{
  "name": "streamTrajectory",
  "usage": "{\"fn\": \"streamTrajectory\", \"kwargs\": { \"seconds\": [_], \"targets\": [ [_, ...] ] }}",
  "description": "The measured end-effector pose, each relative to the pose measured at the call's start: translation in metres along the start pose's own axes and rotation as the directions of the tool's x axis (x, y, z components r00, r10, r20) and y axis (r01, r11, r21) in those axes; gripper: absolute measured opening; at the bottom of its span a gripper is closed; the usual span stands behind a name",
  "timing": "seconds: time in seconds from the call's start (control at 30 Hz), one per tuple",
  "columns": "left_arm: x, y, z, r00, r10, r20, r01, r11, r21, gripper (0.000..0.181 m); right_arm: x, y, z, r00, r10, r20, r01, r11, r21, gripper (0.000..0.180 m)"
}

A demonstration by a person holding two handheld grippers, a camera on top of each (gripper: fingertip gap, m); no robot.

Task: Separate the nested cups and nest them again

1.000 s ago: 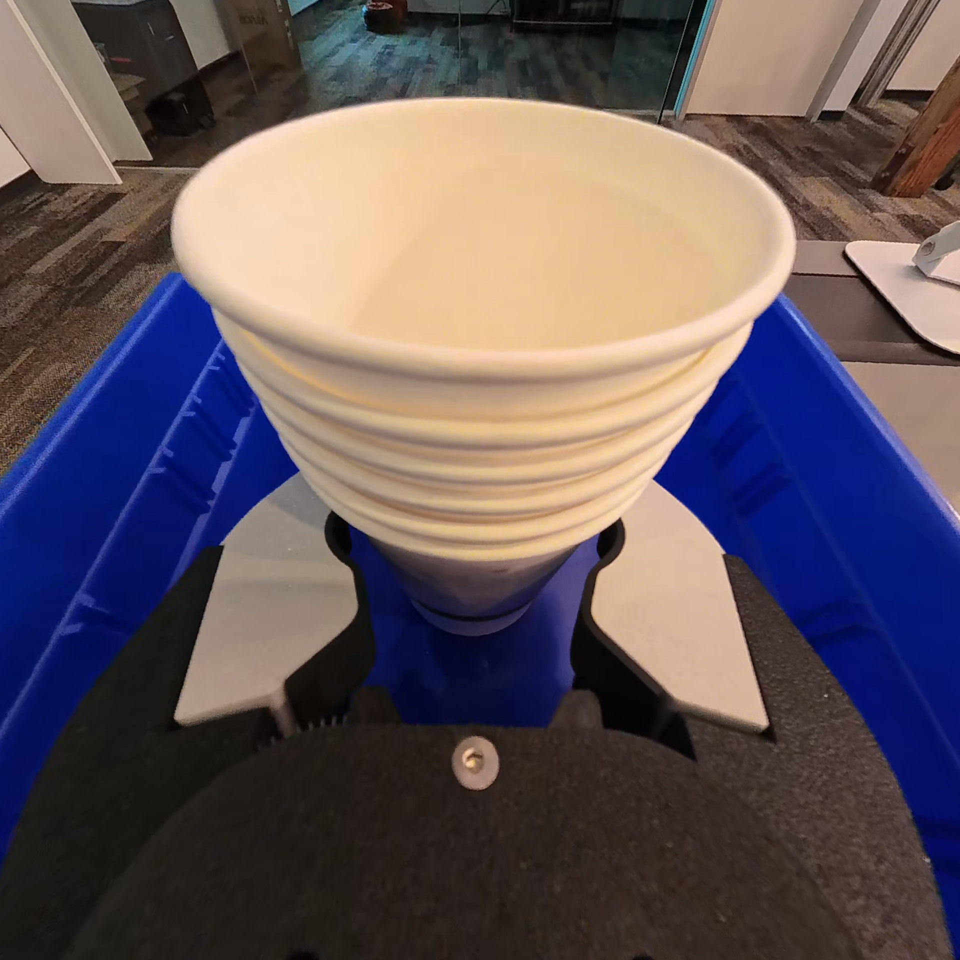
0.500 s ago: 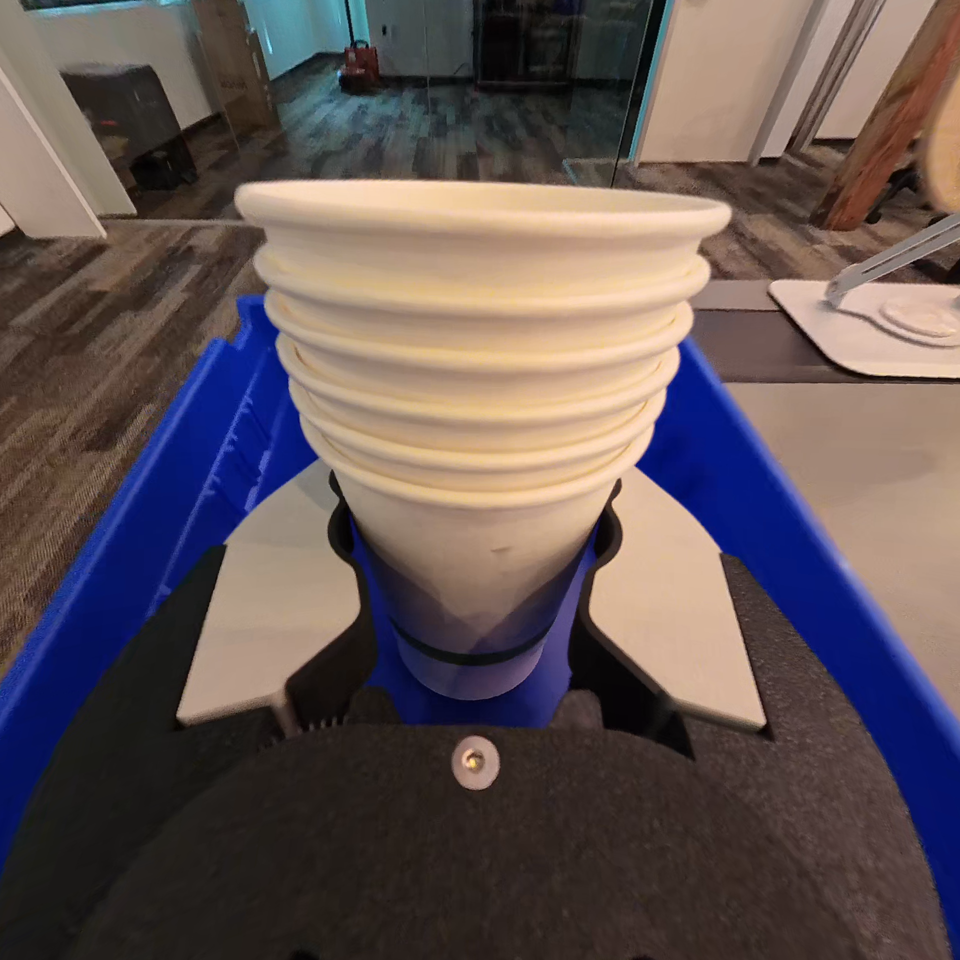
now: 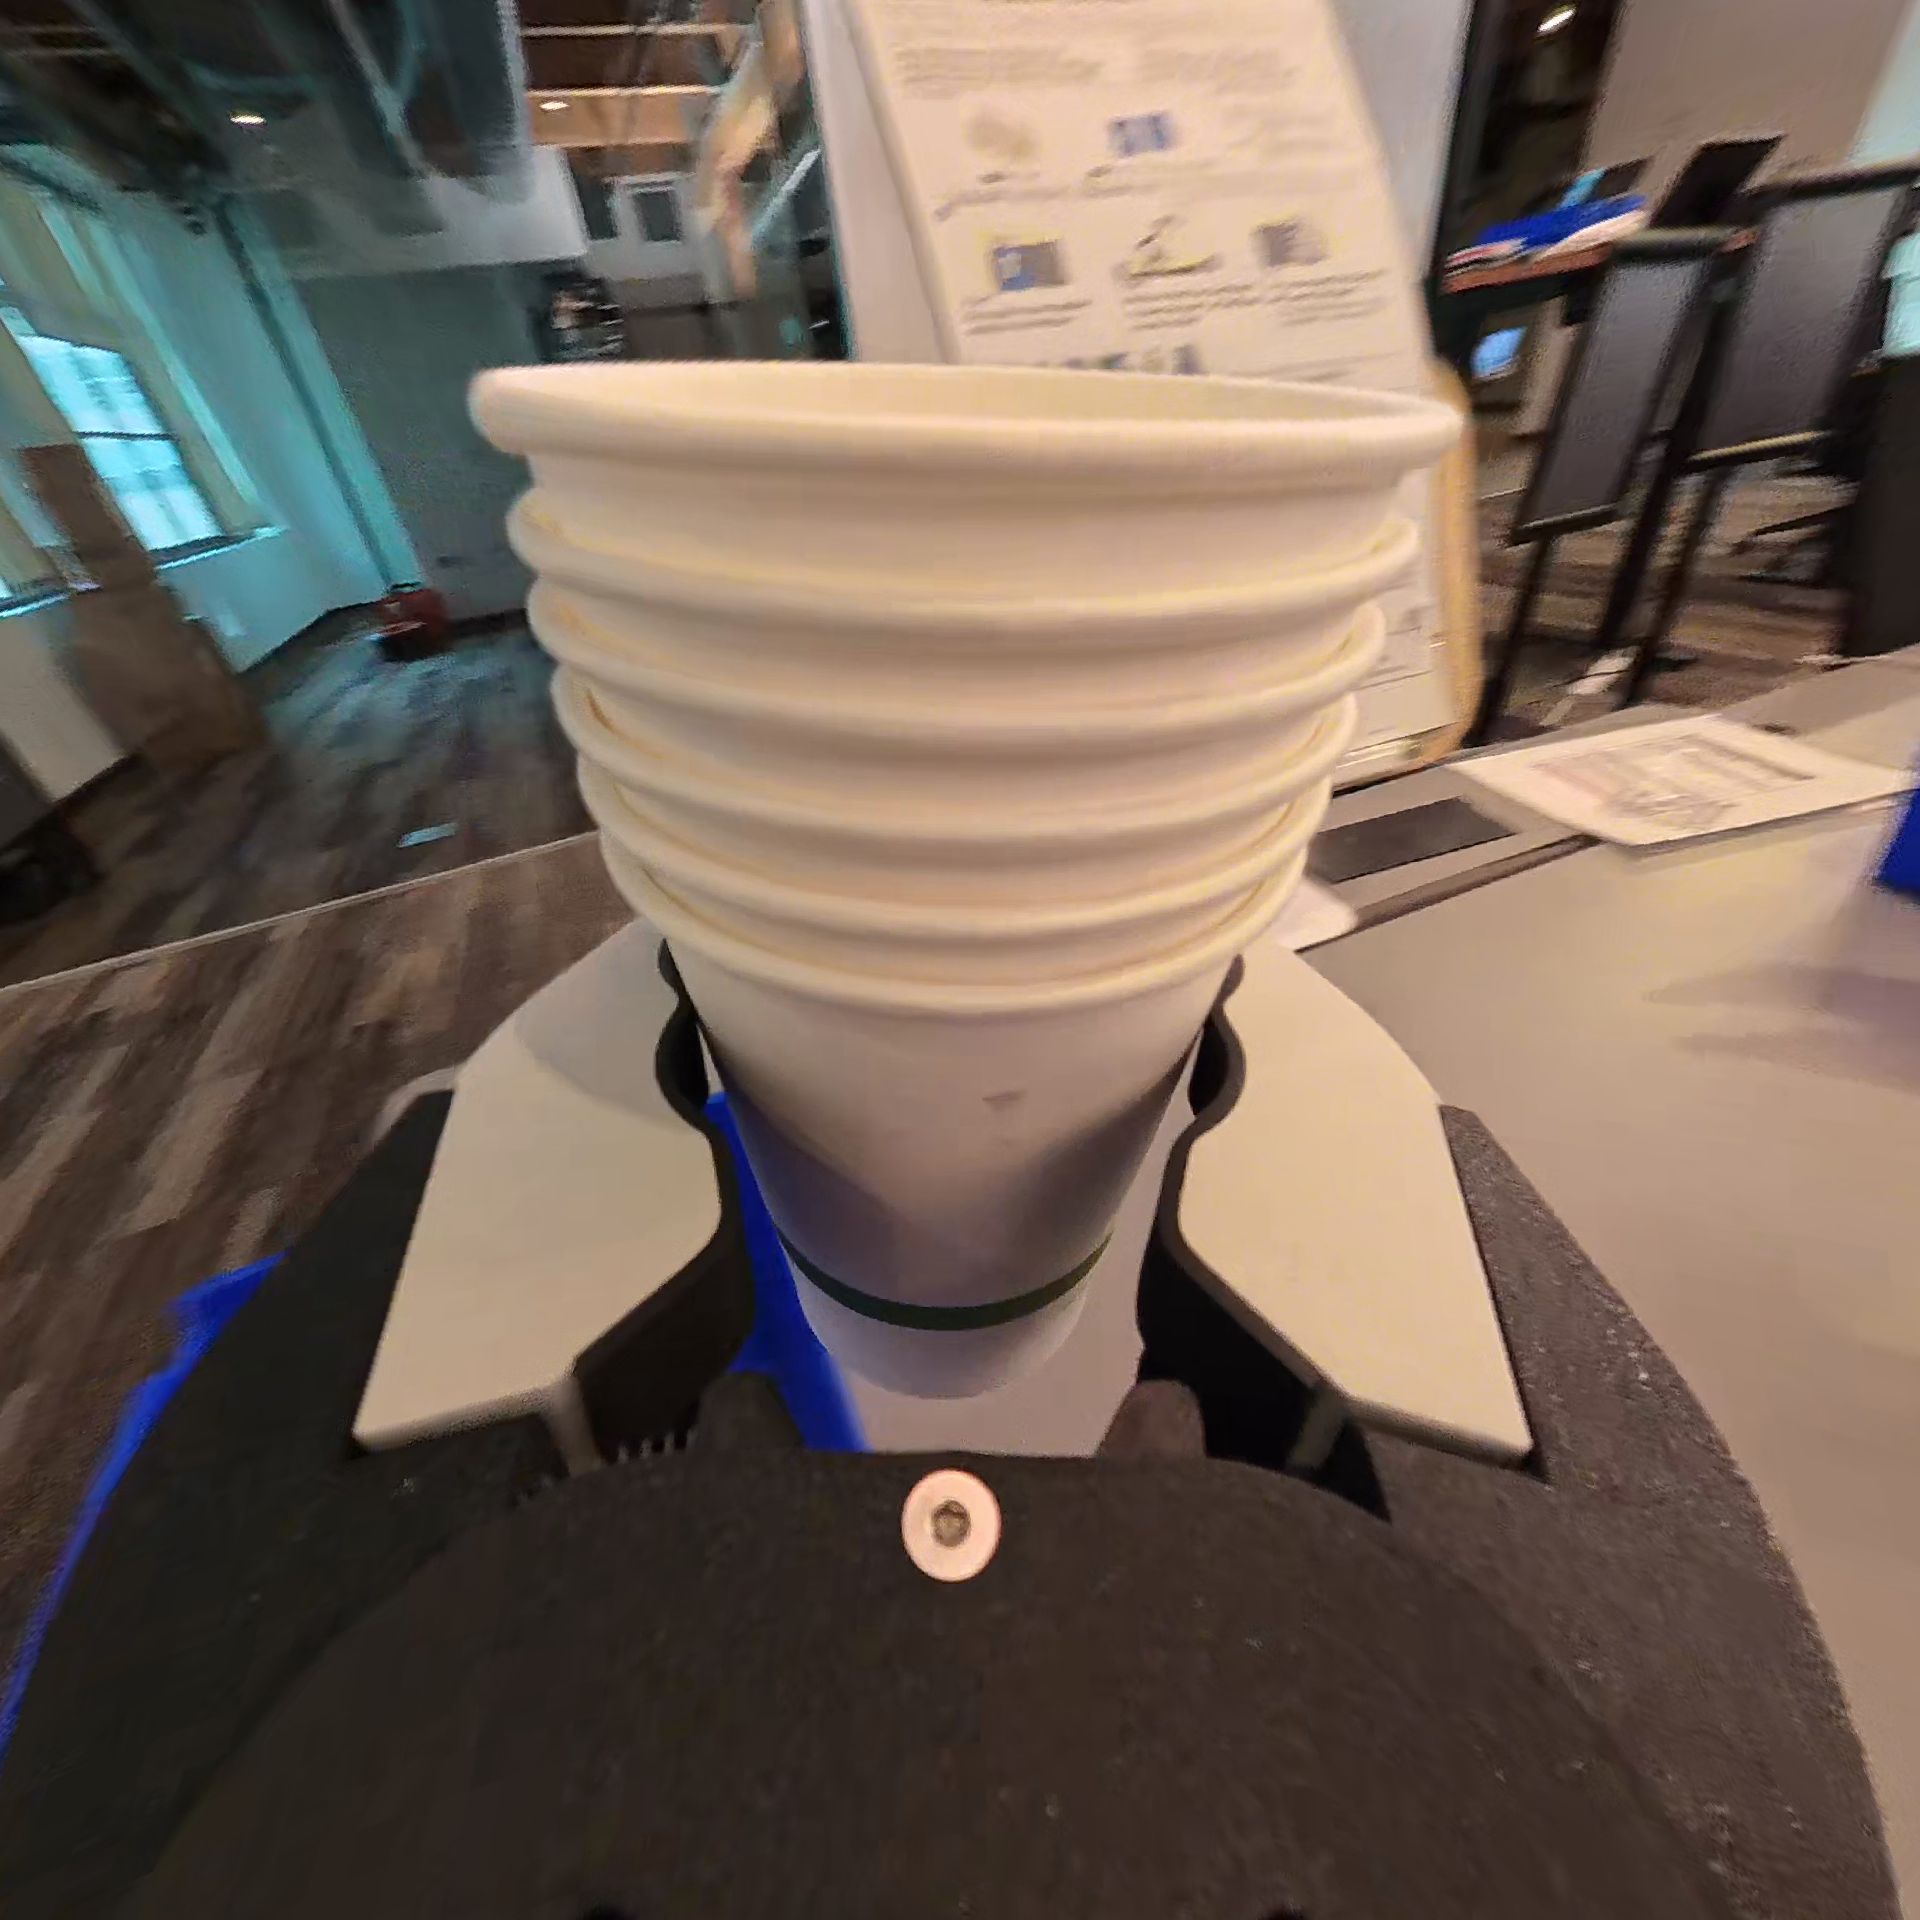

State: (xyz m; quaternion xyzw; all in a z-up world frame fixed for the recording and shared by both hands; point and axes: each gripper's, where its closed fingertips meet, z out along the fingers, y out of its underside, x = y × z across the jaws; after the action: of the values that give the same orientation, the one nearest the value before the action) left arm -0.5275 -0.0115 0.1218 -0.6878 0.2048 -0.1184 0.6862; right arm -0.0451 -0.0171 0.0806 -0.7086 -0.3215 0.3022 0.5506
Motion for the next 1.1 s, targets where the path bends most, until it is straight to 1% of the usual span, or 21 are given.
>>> {"fn": "streamTrajectory", "kwargs": {
  "seconds": [0.17, 0.23, 0.37, 0.57, 0.7, 0.9, 1.0, 1.1],
  "targets": [
    [0.089, -0.022, 0.023, 0.966, -0.086, -0.245, 0.111, 0.990, 0.090, 0.093, -0.007, 0.003, 0.011, 1.000, -0.003, 0.031, 0.003, 1.000, -0.019, 0.031],
    [0.122, -0.027, 0.035, 0.941, -0.086, -0.327, 0.130, 0.985, 0.117, 0.093, -0.009, 0.005, 0.015, 0.999, 0.002, 0.043, 0.000, 1.000, -0.030, 0.031],
    [0.176, -0.031, 0.062, 0.902, -0.061, -0.427, 0.131, 0.982, 0.137, 0.093, -0.012, 0.012, 0.021, 0.999, 0.004, 0.054, -0.001, 0.998, -0.056, 0.031],
    [0.245, -0.040, 0.095, 0.789, -0.099, -0.606, 0.210, 0.971, 0.114, 0.093, -0.008, 0.017, 0.024, 0.999, 0.004, 0.045, -0.001, 0.997, -0.080, 0.030],
    [0.266, -0.037, 0.110, 0.756, -0.070, -0.651, 0.191, 0.975, 0.117, 0.092, -0.008, 0.017, 0.025, 0.998, 0.021, 0.058, -0.017, 0.997, -0.074, 0.030],
    [0.268, -0.004, 0.121, 0.737, -0.105, -0.668, 0.180, 0.983, 0.044, 0.093, -0.011, 0.021, 0.032, 0.997, 0.020, 0.079, -0.014, 0.996, -0.083, 0.029],
    [0.274, 0.013, 0.123, 0.715, -0.111, -0.690, 0.169, 0.986, 0.017, 0.093, -0.026, 0.015, 0.038, 0.988, 0.016, 0.152, -0.011, 1.000, -0.029, 0.028],
    [0.283, 0.027, 0.123, 0.690, -0.116, -0.714, 0.150, 0.989, -0.016, 0.093, -0.052, 0.008, 0.045, 0.961, -0.003, 0.276, -0.007, 0.999, 0.033, 0.028]
  ]
}}
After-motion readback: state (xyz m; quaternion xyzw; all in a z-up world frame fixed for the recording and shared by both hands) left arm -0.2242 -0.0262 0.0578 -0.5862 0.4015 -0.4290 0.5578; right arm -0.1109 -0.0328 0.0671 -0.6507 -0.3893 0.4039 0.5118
